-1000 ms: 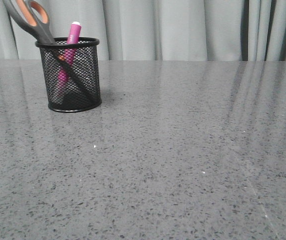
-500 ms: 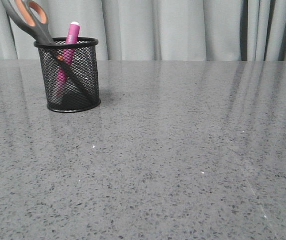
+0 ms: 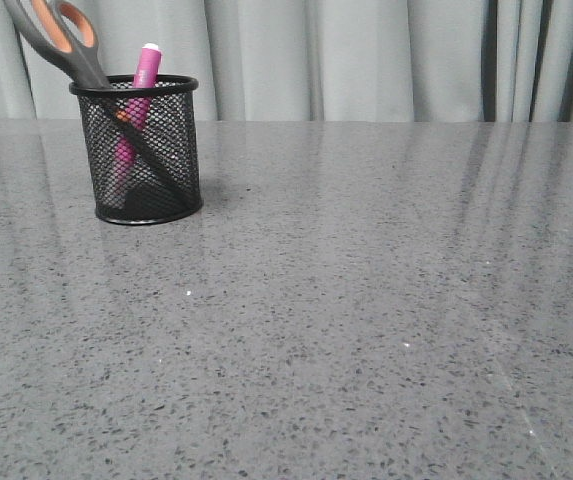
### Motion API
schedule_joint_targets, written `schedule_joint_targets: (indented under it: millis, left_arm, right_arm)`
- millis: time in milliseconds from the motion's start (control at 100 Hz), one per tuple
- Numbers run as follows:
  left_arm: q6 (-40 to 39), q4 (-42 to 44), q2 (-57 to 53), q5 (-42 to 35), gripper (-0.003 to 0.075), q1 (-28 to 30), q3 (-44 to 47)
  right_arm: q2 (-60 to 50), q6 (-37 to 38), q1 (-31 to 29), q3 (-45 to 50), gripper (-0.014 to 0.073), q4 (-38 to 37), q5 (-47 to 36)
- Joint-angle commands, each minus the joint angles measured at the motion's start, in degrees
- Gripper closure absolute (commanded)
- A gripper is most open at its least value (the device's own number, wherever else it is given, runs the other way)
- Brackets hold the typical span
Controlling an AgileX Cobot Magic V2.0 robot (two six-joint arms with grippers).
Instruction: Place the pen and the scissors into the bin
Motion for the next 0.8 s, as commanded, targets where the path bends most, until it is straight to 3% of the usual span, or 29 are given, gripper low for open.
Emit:
schedule_joint_targets:
  millis: [0, 600, 710, 790]
  left_arm:
    - [-0.71, -0.60, -1.59, -4.37, 0.0742, -0.63, 1.36]
    - [-0.71, -0.60, -1.59, -4.37, 0.0742, -0.63, 1.36]
    - [-0.71, -0.60, -1.59, -4.37, 0.0742, -0.63, 1.36]
    - [-0.71, -0.60, -1.59, -4.37, 0.0742, -0.63, 1.36]
  right_arm:
    - [0.27, -0.66, -0.25, 0.85, 0.0668, 0.79, -3.73]
    - [0.27, -0.66, 0.02, 0.85, 0.0668, 1.29, -3.85]
    - [0.02, -0.77, 0.02, 0.43, 0.0668, 6.78, 0.47]
    - [-0.59, -4.88, 0.02, -1.99, 0.0668, 11.77, 9.43]
